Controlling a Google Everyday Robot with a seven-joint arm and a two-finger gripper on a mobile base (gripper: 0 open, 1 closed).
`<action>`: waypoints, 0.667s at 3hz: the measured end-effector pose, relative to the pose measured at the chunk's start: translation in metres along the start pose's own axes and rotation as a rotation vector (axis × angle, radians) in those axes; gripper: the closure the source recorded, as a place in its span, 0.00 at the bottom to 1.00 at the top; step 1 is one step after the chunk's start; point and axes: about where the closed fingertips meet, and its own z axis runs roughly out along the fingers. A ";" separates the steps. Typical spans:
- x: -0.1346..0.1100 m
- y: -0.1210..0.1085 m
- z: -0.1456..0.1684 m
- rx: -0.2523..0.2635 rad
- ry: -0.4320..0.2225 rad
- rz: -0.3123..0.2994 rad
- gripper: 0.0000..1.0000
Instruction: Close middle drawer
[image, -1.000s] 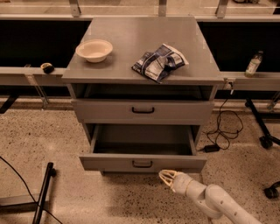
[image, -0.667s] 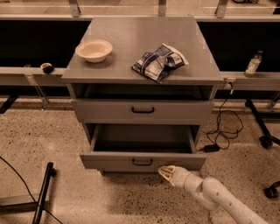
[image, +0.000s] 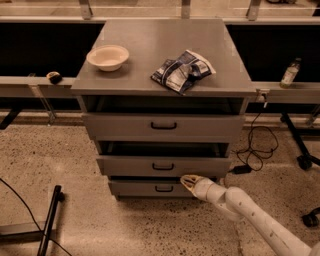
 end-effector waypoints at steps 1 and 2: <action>-0.002 -0.016 0.007 0.017 -0.015 -0.003 1.00; -0.010 -0.026 -0.008 0.024 -0.042 -0.024 1.00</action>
Offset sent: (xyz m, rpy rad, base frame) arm 0.0055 -0.0343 0.0420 0.0226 -0.0859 0.0100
